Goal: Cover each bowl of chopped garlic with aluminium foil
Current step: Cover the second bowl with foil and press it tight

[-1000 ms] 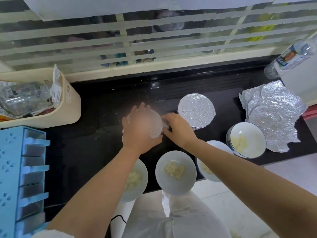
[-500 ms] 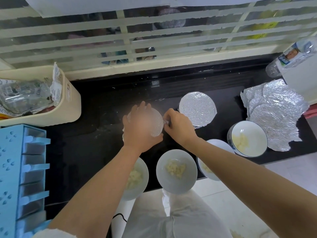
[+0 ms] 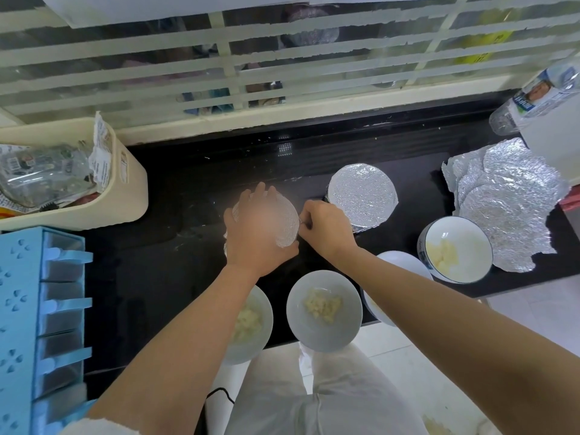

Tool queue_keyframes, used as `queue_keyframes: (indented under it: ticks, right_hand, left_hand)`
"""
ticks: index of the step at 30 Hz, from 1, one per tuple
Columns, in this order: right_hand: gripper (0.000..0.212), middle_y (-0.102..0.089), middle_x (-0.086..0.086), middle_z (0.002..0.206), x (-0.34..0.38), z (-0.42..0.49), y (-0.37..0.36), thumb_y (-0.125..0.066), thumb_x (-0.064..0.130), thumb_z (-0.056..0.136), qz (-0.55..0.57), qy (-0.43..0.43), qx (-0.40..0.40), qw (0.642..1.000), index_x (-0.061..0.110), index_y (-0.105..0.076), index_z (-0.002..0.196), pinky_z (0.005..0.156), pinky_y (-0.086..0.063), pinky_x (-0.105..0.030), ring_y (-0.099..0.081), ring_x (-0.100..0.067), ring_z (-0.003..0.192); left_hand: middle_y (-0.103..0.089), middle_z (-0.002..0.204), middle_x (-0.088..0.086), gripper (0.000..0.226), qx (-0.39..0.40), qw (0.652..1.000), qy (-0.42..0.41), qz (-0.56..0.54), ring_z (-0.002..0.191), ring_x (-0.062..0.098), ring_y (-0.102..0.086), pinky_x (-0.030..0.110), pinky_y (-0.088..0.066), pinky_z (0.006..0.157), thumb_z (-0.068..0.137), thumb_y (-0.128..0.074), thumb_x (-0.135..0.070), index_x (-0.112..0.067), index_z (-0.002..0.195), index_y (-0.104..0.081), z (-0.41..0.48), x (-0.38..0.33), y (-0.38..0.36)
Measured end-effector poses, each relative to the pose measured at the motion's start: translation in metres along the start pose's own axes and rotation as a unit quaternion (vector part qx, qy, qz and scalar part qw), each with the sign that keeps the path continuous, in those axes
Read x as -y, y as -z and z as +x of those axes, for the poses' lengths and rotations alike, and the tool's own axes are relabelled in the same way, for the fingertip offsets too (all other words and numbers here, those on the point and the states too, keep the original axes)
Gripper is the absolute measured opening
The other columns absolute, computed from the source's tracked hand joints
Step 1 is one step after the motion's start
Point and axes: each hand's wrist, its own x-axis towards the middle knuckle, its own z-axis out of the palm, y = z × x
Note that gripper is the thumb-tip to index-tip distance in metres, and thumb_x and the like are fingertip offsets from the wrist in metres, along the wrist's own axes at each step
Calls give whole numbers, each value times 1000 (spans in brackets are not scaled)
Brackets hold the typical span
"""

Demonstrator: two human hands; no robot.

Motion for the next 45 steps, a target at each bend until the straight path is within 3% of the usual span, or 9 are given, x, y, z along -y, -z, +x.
queue_keyframes:
  ticks: [7,17,23,27,30,32,36,41,45]
  right_hand:
    - [11,-69,4,75,3,-5,-4,-67,11,79,108,-87,-23,990,19,-65,72,64,-51,-30,-63,-16,71]
    - [17,-69,5,67,5,-14,-6,-66,6,80,209,-135,-19,968,22,-69,74,71,-56,-30,-67,-12,62]
    - [31,-74,-10,75,2,-27,-11,-55,2,85,363,-185,5,913,21,-76,97,76,-57,-37,-67,-17,67]
    - [26,-74,-18,96,3,-24,1,-55,-1,89,433,-200,43,878,6,-73,107,74,-52,-26,-62,-14,75]
    - [26,-73,-6,95,4,-23,8,-54,-2,90,485,-228,62,842,3,-72,109,66,-49,-12,-64,-5,77]
    - [25,-72,-3,96,3,-23,5,-54,0,90,497,-246,63,830,5,-72,106,73,-50,-15,-65,-9,88]
    - [19,-71,-10,99,0,-21,-1,-64,3,86,510,-268,38,817,5,-69,104,86,-52,-26,-64,-17,93]
    - [13,-72,-8,90,-5,-18,7,-62,8,90,487,-244,76,835,5,-65,102,76,-51,-18,-67,-7,82]
    - [18,-73,-13,94,-5,-16,11,-56,9,93,464,-249,105,844,6,-59,111,76,-50,-19,-67,-4,82]
  left_hand:
    - [-23,160,8,105,-7,1000,-1,-5,142,34,-28,58,-32,103,68,-47,-74,-16,152,-23,0,0,0]
    - [-22,160,8,106,-4,1000,-2,-8,143,33,-27,58,-31,104,68,-39,-77,-16,153,-23,0,0,2]
    - [-21,161,7,109,1,1000,-4,-7,143,34,-27,59,-31,105,68,-44,-80,-16,153,-23,-1,0,3]
    - [-23,160,8,103,-4,1000,1,-10,142,34,-28,58,-32,105,71,-45,-75,-17,152,-24,-1,-2,4]
    - [-25,159,8,102,-8,1000,2,-6,141,34,-30,58,-32,104,72,-48,-75,-17,152,-26,0,-2,4]
    - [-26,159,8,101,-10,1000,1,-8,141,34,-30,58,-32,104,72,-48,-74,-16,152,-26,-1,-2,3]
    - [-25,159,8,101,-7,1000,-1,2,141,34,-29,57,-32,104,72,-42,-74,-16,152,-26,0,-2,4]
    - [-19,162,7,107,18,998,-58,13,144,33,-23,57,-30,106,68,-48,-76,-18,154,-21,0,7,5]
    - [2,165,7,119,63,992,-110,18,151,32,-1,59,-21,115,66,-46,-86,-20,157,-6,4,19,10]
